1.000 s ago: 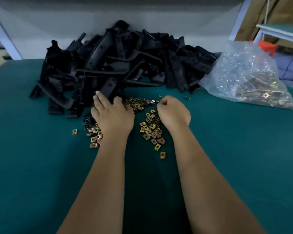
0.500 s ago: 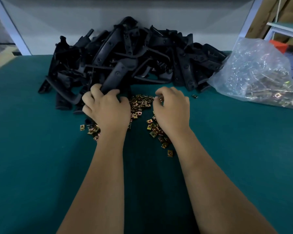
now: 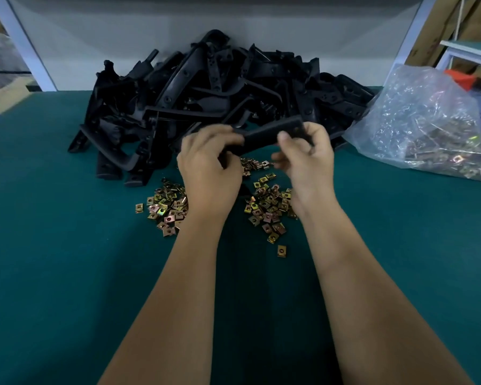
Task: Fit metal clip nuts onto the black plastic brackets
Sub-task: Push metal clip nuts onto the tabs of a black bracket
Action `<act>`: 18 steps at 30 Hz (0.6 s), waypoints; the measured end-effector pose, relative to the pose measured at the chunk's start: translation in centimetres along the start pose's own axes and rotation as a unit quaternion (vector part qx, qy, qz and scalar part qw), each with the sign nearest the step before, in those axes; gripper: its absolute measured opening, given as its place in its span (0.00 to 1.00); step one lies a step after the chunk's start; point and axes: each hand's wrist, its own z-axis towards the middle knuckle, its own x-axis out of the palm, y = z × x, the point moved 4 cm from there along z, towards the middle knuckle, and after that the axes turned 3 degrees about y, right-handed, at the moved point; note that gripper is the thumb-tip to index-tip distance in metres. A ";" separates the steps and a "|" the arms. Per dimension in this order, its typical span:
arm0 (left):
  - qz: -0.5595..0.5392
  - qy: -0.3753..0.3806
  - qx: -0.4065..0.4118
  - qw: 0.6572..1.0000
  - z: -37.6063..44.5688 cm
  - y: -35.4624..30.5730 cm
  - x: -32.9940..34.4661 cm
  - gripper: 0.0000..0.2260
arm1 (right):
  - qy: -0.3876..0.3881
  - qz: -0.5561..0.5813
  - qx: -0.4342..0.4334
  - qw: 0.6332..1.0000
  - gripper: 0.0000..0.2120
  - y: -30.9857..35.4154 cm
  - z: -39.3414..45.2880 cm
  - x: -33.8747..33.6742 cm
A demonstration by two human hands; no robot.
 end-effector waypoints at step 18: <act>-0.206 0.180 -0.162 0.948 0.3 2.0 2.0 0.17 | -0.054 0.188 0.033 0.980 0.18 -0.4 0.6 -1.0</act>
